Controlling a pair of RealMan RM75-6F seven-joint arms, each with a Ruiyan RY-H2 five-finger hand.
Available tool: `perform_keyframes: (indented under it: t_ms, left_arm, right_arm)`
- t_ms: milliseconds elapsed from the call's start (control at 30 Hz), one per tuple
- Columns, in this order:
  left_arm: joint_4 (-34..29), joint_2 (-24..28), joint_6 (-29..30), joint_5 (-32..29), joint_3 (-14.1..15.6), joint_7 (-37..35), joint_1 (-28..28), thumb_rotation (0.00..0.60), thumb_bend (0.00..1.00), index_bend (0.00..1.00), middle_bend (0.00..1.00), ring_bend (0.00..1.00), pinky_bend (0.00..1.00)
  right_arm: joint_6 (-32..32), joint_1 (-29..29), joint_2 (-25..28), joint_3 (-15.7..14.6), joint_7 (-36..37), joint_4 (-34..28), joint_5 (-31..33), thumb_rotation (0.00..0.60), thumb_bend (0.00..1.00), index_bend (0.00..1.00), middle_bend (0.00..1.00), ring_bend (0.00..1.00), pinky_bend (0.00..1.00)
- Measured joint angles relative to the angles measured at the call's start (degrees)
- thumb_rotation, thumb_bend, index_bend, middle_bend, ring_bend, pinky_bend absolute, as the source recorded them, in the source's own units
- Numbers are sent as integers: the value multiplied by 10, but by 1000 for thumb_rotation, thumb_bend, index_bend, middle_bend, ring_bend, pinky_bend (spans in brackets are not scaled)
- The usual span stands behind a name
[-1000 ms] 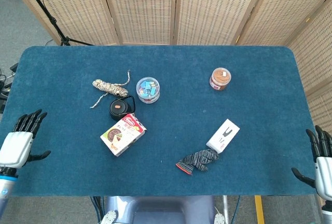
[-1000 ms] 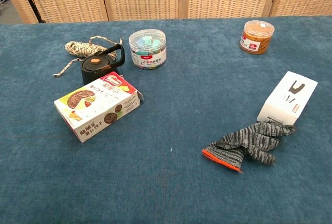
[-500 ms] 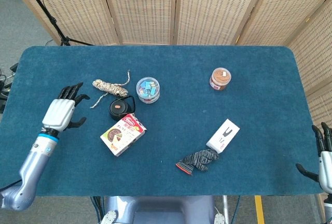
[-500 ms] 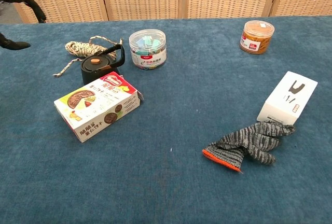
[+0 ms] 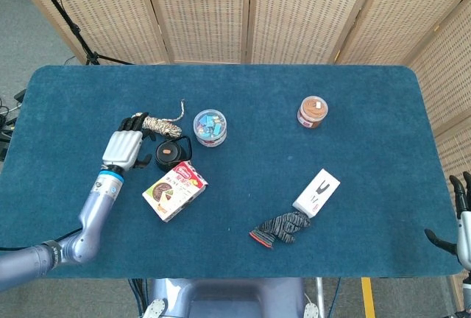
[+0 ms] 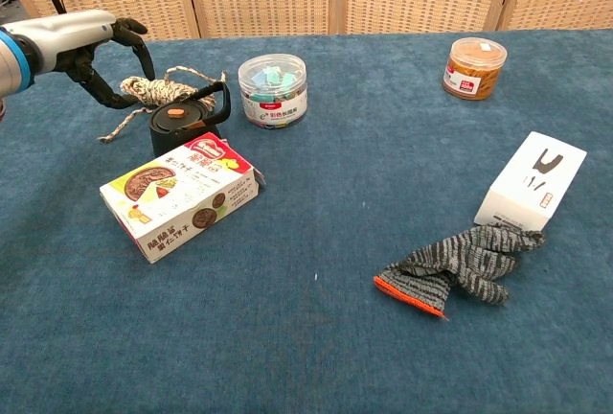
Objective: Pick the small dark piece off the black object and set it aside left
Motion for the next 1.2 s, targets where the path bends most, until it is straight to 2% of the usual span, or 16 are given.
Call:
perform_keyframes:
  t_ms: [533, 1200]
  left_arm:
    - [46, -45, 5, -32, 14, 23, -35, 600, 357, 457, 0, 0, 0]
    - [82, -81, 0, -75, 17, 45, -63, 600, 383, 488, 0, 0, 0]
  right_arm:
    - [-1, 1, 3, -1, 4, -1, 5, 600, 0, 0, 0, 0, 0]
    - [-2, 1, 9, 0, 12, -3, 11, 600, 0, 0, 0, 0, 0]
